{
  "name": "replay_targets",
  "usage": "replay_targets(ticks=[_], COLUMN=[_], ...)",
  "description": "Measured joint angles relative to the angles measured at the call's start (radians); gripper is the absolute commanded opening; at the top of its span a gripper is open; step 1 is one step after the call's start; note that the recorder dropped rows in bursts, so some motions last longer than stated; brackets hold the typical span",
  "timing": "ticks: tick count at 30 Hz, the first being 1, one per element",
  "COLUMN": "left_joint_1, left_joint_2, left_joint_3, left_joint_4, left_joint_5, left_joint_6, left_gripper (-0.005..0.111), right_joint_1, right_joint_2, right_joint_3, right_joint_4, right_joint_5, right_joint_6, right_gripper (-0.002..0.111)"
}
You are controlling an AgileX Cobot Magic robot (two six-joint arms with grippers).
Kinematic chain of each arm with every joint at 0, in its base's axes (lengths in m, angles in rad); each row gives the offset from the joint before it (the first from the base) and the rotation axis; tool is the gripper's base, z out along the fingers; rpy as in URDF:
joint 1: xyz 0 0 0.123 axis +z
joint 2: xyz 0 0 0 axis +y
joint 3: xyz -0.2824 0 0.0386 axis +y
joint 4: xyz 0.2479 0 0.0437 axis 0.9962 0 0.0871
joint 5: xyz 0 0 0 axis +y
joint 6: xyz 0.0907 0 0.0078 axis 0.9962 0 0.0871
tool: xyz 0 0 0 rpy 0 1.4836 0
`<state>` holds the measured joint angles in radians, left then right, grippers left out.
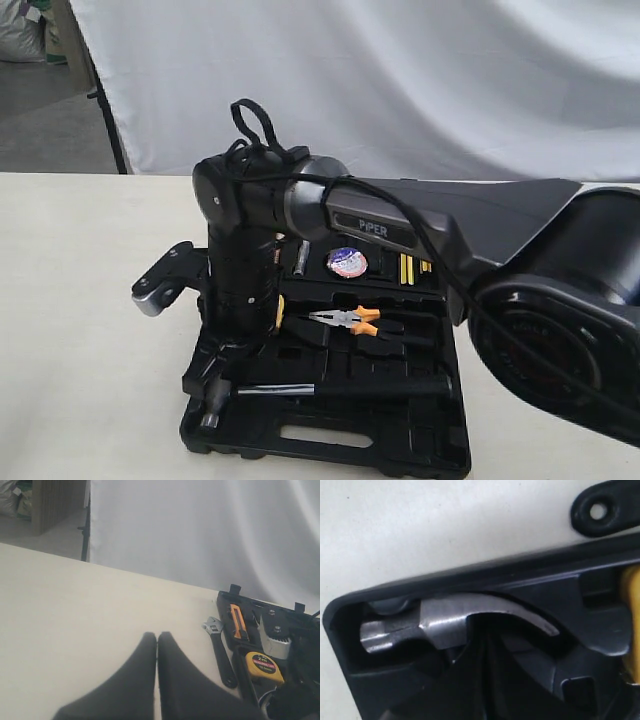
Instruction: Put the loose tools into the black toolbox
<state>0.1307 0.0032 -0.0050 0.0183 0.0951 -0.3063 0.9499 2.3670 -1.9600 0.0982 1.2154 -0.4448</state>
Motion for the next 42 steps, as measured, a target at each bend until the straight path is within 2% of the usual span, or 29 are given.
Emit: replay_targets(ticks=[13, 22, 28, 33, 42], left_joint_1=[0.000, 0.000, 0.000, 0.000, 0.000], left_joint_2=[0.000, 0.000, 0.000, 0.000, 0.000], left_joint_3=[0.000, 0.000, 0.000, 0.000, 0.000], left_joint_4=[0.000, 0.000, 0.000, 0.000, 0.000], left_joint_5=[0.000, 0.000, 0.000, 0.000, 0.000], left_joint_6=[0.000, 0.000, 0.000, 0.000, 0.000], left_gripper=[0.001, 0.001, 0.001, 0.001, 0.001], right_joint_1=[0.002, 0.002, 0.002, 0.002, 0.002], right_joint_2=[-0.077, -0.197, -0.184, -0.198, -0.222], right_joint_3=[0.078, 0.081, 0.225, 0.365, 0.401], right_joint_4=[-0.160, -0.127, -0.117, -0.117, -0.124], right_joint_5=[-0.001, -0.001, -0.007, -0.101, -0.140], right_joint_6=[0.128, 0.151, 0.155, 0.159, 0.193], right_gripper=[0.000, 0.000, 0.000, 0.000, 0.000])
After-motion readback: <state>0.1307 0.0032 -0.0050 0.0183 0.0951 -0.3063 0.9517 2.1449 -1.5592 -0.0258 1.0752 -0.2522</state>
